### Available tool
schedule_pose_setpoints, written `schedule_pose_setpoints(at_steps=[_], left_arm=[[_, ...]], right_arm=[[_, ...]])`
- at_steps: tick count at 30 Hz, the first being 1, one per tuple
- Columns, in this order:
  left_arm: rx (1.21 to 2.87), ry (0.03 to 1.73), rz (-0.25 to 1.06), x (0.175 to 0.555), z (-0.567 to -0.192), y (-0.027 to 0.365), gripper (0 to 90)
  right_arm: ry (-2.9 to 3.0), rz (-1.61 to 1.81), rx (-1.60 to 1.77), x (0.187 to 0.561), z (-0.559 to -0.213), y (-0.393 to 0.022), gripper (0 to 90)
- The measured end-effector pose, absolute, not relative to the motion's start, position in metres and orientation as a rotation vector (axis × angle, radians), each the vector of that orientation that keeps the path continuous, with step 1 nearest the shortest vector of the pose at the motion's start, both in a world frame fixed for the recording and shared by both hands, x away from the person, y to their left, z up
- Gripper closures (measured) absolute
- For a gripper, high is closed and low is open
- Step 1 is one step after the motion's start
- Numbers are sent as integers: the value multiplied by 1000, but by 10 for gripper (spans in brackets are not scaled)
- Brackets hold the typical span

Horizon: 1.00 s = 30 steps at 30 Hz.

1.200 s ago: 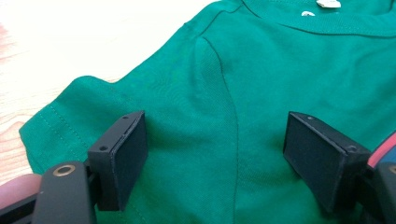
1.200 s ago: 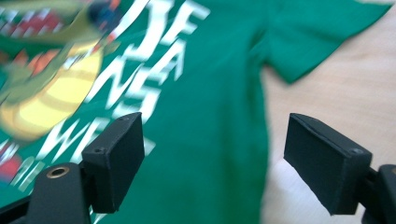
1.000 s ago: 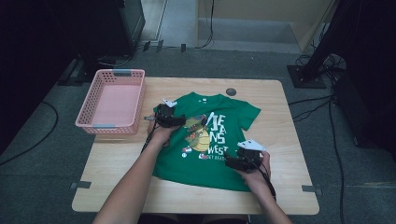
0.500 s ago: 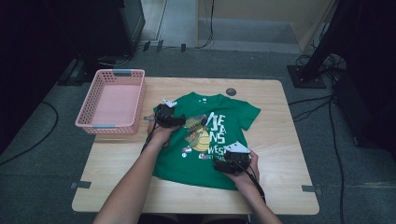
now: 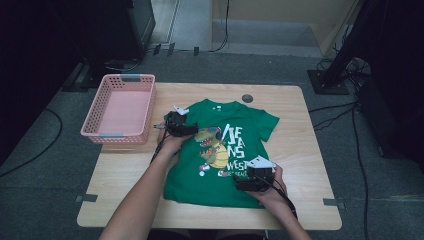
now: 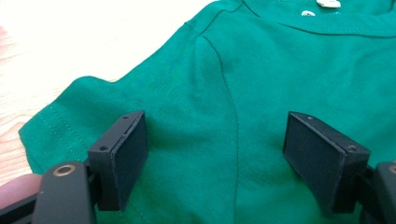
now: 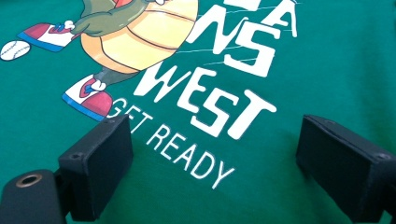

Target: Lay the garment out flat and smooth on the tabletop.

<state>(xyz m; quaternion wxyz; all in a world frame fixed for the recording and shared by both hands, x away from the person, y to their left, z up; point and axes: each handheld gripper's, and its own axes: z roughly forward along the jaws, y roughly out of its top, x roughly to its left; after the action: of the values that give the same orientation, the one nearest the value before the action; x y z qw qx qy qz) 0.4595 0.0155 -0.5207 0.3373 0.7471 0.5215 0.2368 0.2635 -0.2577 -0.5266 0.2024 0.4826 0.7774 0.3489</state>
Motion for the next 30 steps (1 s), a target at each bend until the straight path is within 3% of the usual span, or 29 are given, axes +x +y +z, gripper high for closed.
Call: schedule_pose_setpoints(at_steps=[21,30], left_arm=[[1910,1384,562,464,-516,38,224],[1945,1374,634,463,-520,51,224]], right_arm=[[2207,994,1307,256,-527,-277,108],[2208,992,1306,256,-527,-283,108]])
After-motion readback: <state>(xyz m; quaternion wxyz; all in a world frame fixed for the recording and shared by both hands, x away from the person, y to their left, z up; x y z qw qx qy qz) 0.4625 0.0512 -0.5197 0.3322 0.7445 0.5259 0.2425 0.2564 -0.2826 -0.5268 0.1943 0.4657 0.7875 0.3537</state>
